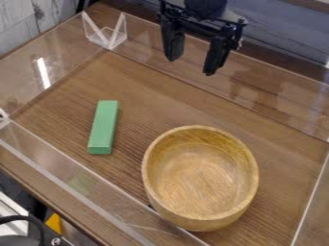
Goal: Put the green block in the brown bowl
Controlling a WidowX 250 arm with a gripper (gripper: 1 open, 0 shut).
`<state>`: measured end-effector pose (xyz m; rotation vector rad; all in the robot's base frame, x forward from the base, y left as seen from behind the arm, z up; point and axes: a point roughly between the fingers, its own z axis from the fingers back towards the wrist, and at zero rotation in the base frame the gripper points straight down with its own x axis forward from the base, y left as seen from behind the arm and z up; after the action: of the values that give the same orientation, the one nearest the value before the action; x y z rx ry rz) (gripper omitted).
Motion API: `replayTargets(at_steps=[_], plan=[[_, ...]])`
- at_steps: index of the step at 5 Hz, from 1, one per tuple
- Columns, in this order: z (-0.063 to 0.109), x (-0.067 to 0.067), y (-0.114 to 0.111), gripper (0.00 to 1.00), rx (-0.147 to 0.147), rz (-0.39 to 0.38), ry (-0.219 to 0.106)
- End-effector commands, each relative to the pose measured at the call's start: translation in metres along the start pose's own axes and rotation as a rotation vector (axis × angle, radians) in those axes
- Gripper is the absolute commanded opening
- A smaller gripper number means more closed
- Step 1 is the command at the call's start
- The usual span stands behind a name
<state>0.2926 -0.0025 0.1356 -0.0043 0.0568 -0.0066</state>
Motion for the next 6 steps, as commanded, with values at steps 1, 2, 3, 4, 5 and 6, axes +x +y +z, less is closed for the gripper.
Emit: replayTargets(at_steps=[1,2,3,4,5,6], plan=[[-0.002,-0.006,0.009,1.00,-0.004,0.045,-0.002],[-0.009,-0.018,0.028,1.00,-0.007,0.114,0.005],[-0.017,-0.038,0.057,1.00,-0.004,0.196,0.006],[-0.026,-0.059,0.092,1.00,-0.002,0.302,-0.017],[-0.042,-0.076,0.117,1.00,-0.005,0.377,-0.038],[-0.059,-0.078,0.119,1.00,-0.012,0.398,-0.062]])
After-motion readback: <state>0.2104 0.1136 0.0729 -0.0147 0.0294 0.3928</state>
